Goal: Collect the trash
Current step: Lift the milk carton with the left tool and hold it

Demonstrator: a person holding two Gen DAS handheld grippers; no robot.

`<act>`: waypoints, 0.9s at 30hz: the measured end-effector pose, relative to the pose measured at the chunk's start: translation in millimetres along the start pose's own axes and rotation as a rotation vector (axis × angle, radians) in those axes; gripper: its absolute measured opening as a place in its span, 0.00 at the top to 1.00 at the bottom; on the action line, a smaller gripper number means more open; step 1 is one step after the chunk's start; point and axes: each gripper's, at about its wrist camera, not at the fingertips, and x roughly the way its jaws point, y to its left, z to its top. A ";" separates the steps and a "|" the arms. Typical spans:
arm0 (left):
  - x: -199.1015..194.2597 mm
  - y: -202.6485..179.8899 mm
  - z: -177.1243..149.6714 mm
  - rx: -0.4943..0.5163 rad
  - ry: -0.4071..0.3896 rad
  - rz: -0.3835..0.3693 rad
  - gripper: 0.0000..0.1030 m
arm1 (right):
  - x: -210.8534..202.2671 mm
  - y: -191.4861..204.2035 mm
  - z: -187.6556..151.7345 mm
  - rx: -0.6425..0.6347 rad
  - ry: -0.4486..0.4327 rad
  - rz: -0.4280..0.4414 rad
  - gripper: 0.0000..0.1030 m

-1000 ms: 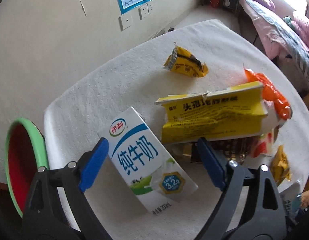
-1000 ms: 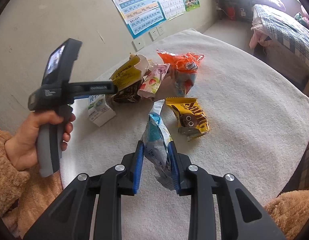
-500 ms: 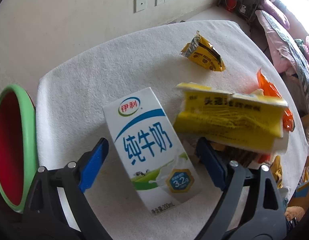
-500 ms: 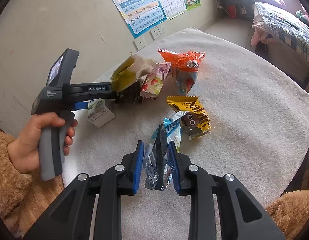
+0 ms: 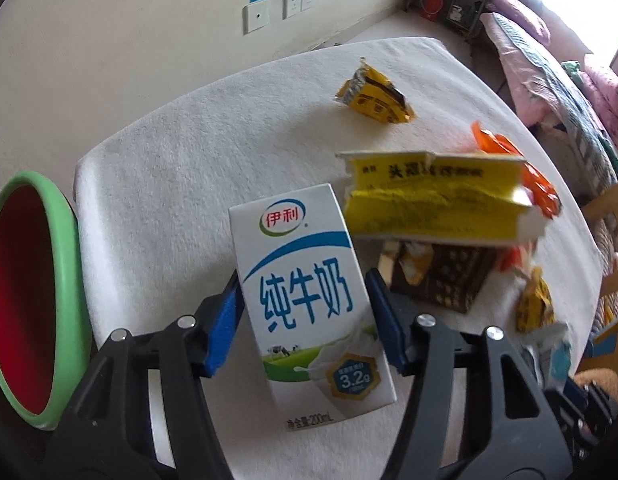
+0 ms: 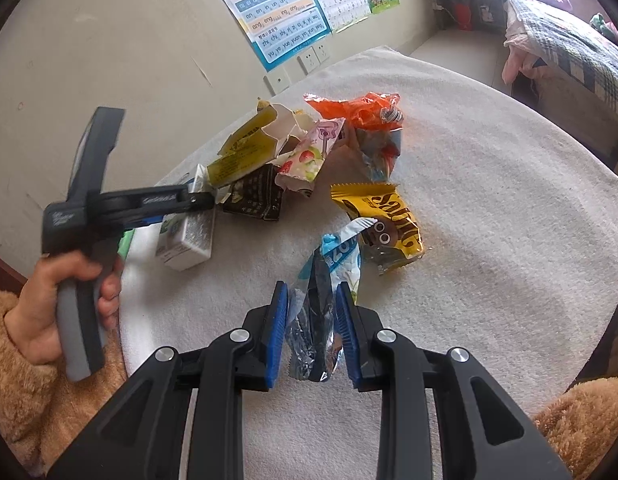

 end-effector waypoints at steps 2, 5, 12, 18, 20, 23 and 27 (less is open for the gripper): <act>-3.2 -2.0 -2.5 0.004 -0.007 -0.007 0.44 | 0.8 -0.1 0.5 -0.001 0.005 -0.001 0.75; -6.6 -4.1 -3.2 0.014 -0.022 -0.014 0.44 | 2.1 -0.3 0.2 -0.004 0.005 -0.004 0.75; -21.9 0.8 -4.8 0.003 -0.057 -0.039 0.44 | 4.0 0.1 -0.6 -0.006 0.007 -0.012 0.75; -38.0 16.0 -10.0 -0.036 -0.092 -0.041 0.44 | 5.2 1.9 -1.2 -0.017 0.011 -0.024 0.75; -44.3 21.3 -11.6 -0.048 -0.109 -0.041 0.44 | 5.2 2.7 -1.3 -0.019 0.011 -0.029 0.75; -56.4 28.2 -15.7 -0.058 -0.140 -0.041 0.44 | 6.5 5.2 -1.4 -0.027 0.015 -0.038 0.75; -71.9 32.5 -17.8 -0.050 -0.185 -0.033 0.44 | 7.4 7.1 -2.6 -0.040 0.019 -0.052 0.75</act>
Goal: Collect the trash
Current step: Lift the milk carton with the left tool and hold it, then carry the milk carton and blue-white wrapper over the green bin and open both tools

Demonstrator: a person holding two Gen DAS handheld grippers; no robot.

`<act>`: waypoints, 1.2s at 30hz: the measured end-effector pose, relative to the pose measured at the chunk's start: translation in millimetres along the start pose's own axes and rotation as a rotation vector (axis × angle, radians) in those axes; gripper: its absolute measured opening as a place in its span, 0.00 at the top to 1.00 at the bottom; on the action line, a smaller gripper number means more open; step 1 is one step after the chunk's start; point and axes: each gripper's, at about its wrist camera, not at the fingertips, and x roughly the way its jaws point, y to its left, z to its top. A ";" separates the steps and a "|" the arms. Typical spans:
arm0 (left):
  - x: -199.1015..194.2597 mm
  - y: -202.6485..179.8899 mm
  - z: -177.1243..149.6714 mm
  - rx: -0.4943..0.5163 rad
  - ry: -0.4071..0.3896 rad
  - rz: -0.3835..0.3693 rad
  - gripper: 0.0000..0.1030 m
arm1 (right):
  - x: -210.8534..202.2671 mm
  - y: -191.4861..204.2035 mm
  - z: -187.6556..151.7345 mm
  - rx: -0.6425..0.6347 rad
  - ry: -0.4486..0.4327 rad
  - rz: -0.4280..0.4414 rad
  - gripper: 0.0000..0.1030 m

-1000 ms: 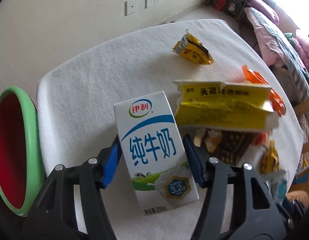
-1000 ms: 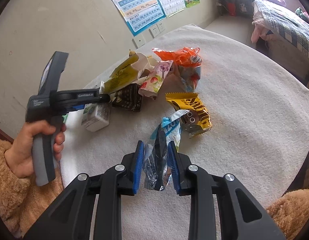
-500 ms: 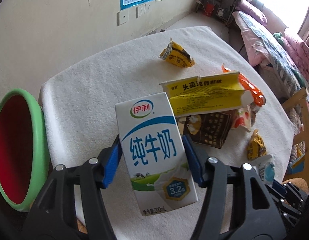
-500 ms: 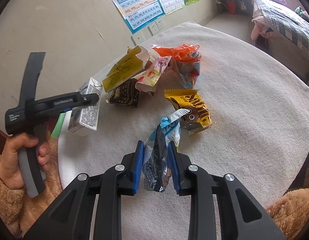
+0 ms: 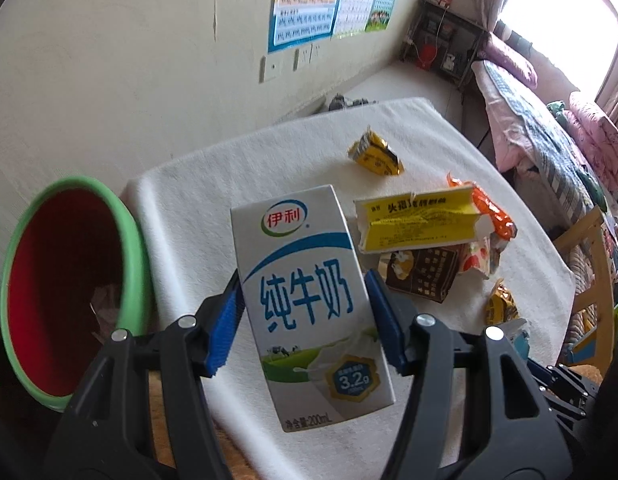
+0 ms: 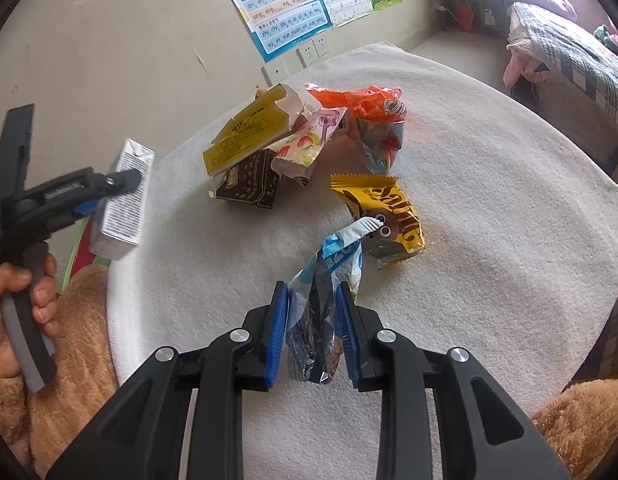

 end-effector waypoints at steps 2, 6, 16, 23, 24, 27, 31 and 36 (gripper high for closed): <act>-8.5 0.3 1.5 0.009 -0.028 0.004 0.44 | 0.7 1.8 -0.4 -0.006 0.001 -0.008 0.75; -20.6 0.5 1.9 0.027 -0.066 0.004 0.44 | 2.1 5.2 -1.4 -0.022 0.006 -0.026 0.75; -33.1 7.3 -0.7 0.037 -0.105 -0.014 0.44 | 6.5 18.8 -2.6 -0.066 0.023 -0.064 0.75; -32.4 22.3 -7.1 0.016 -0.101 -0.018 0.44 | 10.7 23.7 -3.6 -0.085 0.035 -0.089 0.75; -32.6 24.3 -7.5 0.013 -0.102 -0.018 0.44 | 11.6 25.6 -3.0 -0.088 0.037 -0.092 0.75; -34.7 31.8 -7.3 -0.001 -0.109 -0.021 0.44 | 11.5 30.6 -2.3 -0.097 0.043 -0.092 0.75; -42.2 38.0 -7.6 -0.004 -0.125 -0.022 0.44 | 6.9 39.9 1.9 -0.101 0.044 -0.067 0.77; -52.9 46.8 -8.9 0.012 -0.152 -0.001 0.44 | 0.2 62.0 8.3 -0.138 0.026 -0.031 0.81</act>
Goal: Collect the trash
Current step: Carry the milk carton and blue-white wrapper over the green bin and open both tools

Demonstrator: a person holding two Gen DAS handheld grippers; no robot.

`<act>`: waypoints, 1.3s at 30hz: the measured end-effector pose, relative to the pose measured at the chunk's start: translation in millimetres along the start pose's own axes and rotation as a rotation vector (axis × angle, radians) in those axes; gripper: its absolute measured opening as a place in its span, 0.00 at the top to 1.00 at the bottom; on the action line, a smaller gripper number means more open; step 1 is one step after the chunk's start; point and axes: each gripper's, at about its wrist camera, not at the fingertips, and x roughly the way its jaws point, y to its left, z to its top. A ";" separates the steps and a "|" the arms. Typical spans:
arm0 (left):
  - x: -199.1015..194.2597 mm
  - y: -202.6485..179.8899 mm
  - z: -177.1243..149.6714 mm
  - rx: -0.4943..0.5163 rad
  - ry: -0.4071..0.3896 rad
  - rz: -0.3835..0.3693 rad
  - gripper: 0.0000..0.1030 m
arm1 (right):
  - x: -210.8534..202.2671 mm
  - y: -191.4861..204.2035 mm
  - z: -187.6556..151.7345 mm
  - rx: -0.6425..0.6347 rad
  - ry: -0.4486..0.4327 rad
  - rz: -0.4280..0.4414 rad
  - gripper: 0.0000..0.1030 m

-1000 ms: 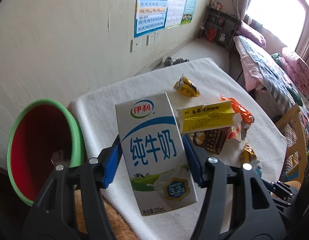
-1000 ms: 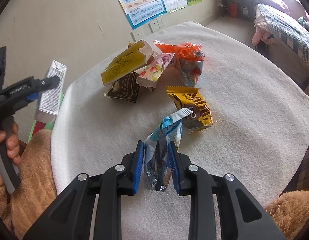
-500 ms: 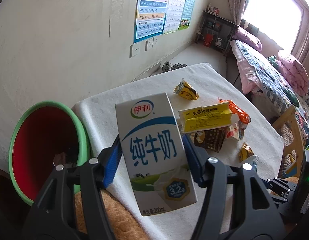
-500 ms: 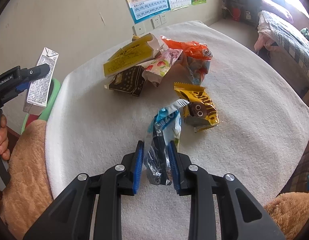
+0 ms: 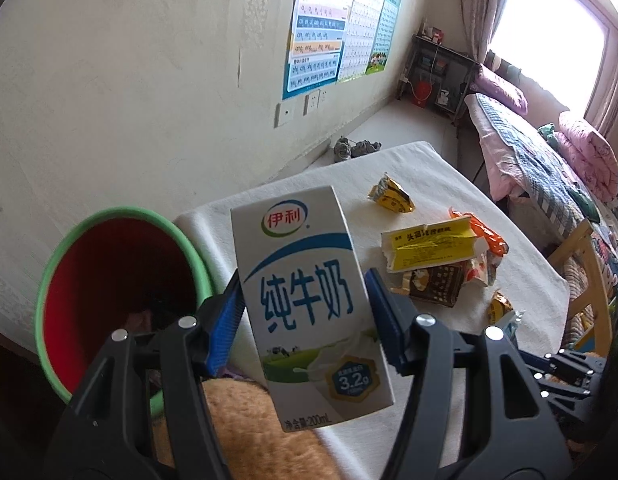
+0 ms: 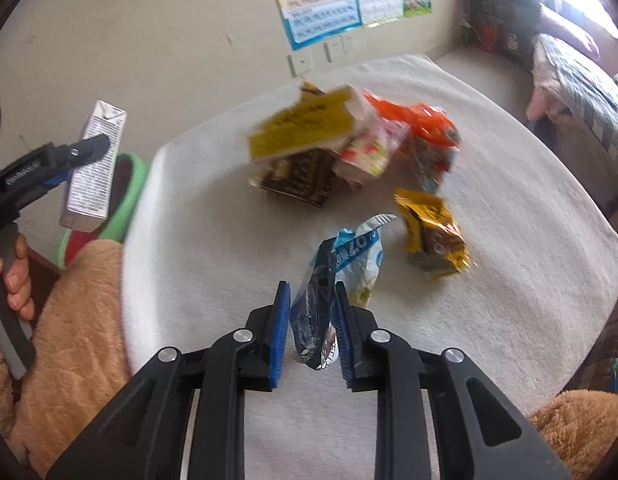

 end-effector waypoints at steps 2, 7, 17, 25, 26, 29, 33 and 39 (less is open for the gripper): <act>-2.4 6.3 -0.7 -0.005 -0.004 0.007 0.44 | 0.2 4.2 2.7 -0.005 0.002 0.018 0.82; -5.1 20.9 -4.6 -0.025 -0.001 0.024 0.44 | -2.7 -2.9 8.1 0.041 0.001 0.036 0.85; -6.8 25.8 -9.7 -0.027 0.002 0.027 0.44 | -30.7 -31.4 15.7 0.165 -0.058 0.028 0.91; -16.6 28.0 -7.5 -0.010 -0.036 0.038 0.44 | -24.7 22.2 45.7 0.082 -0.077 0.133 0.89; -16.9 30.3 -7.1 -0.014 -0.038 0.041 0.44 | -23.0 32.3 50.9 0.064 -0.079 0.147 0.89; -19.6 45.3 -8.2 -0.040 -0.044 0.059 0.44 | -14.4 65.1 65.5 0.001 -0.082 0.185 0.88; -22.1 77.1 -10.3 -0.097 -0.043 0.105 0.44 | 2.9 107.3 85.4 -0.076 -0.069 0.232 0.88; -24.5 135.6 -22.1 -0.199 -0.018 0.199 0.44 | 31.1 159.0 107.6 -0.137 -0.037 0.312 0.88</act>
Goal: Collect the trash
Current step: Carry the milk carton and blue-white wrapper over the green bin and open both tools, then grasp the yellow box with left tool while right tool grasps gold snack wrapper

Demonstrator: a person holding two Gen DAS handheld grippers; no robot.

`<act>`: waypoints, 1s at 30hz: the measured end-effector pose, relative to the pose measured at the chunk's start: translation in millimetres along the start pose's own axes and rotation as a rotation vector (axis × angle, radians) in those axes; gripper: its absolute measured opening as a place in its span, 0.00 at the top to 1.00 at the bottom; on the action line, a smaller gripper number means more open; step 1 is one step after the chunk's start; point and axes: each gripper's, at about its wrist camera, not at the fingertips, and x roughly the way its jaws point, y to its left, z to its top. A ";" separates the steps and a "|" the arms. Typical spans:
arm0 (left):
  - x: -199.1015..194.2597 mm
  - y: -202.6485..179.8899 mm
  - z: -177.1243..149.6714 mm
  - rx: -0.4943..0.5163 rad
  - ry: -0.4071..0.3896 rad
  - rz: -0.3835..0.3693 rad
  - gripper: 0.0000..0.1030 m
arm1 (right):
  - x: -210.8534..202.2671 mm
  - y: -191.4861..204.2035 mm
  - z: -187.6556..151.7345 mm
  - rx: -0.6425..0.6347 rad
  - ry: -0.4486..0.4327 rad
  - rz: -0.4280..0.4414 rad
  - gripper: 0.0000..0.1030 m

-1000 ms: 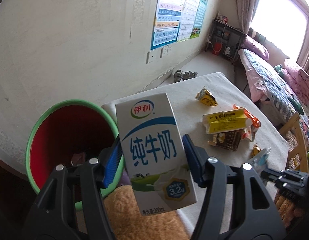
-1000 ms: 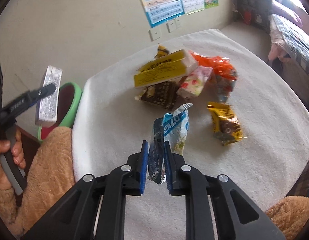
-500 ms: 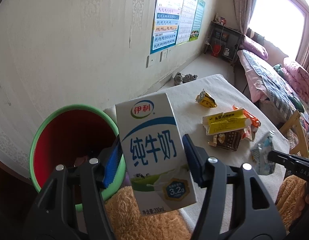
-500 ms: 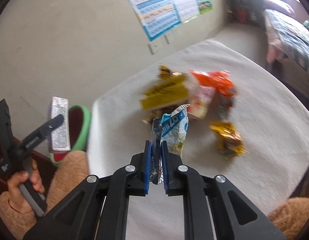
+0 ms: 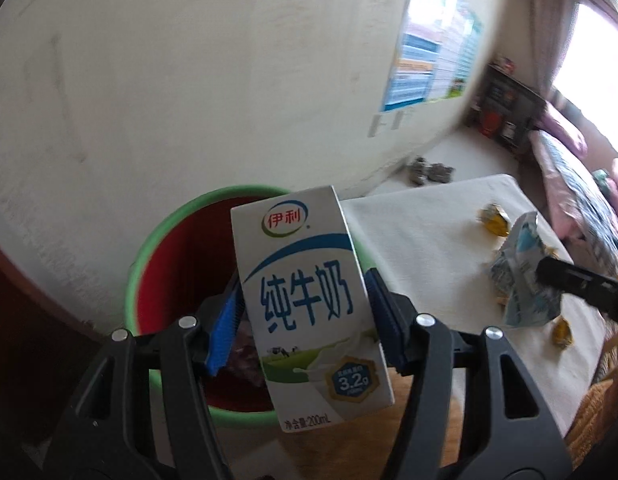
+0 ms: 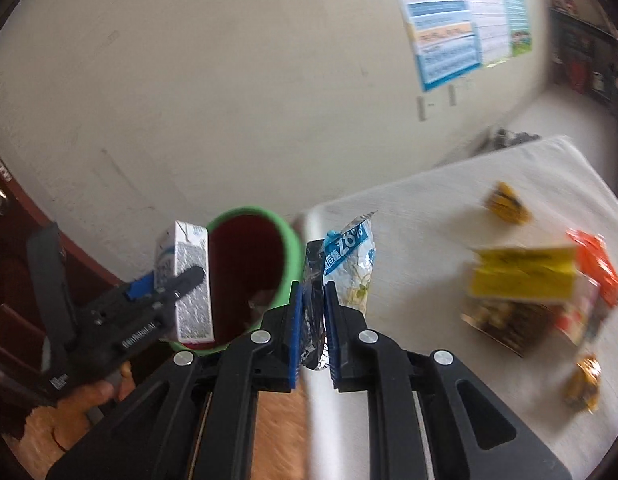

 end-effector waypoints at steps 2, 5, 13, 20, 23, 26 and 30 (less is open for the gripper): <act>2.9 17.1 -0.8 -0.038 0.014 0.023 0.44 | 17.1 15.5 9.9 -0.021 0.021 0.034 0.88; 9.6 40.7 -1.9 -0.093 0.038 0.045 0.44 | 35.9 38.0 19.1 -0.051 0.045 0.093 0.88; 28.5 66.6 -10.6 -0.159 0.112 0.060 0.42 | 72.8 74.9 41.0 -0.055 0.068 0.190 0.87; 32.1 66.1 -19.7 -0.163 0.129 0.070 0.22 | 67.6 54.2 39.6 0.039 0.044 0.202 0.50; 31.7 59.2 -20.2 -0.144 0.131 0.060 0.22 | 53.8 31.6 36.0 0.075 0.024 0.176 0.49; 29.7 46.8 -18.0 -0.106 0.122 0.054 0.22 | 29.8 -8.3 20.8 0.081 -0.010 0.043 0.44; 29.9 34.0 -17.1 -0.079 0.125 0.033 0.22 | -11.4 -80.2 -21.5 0.063 -0.027 -0.297 0.44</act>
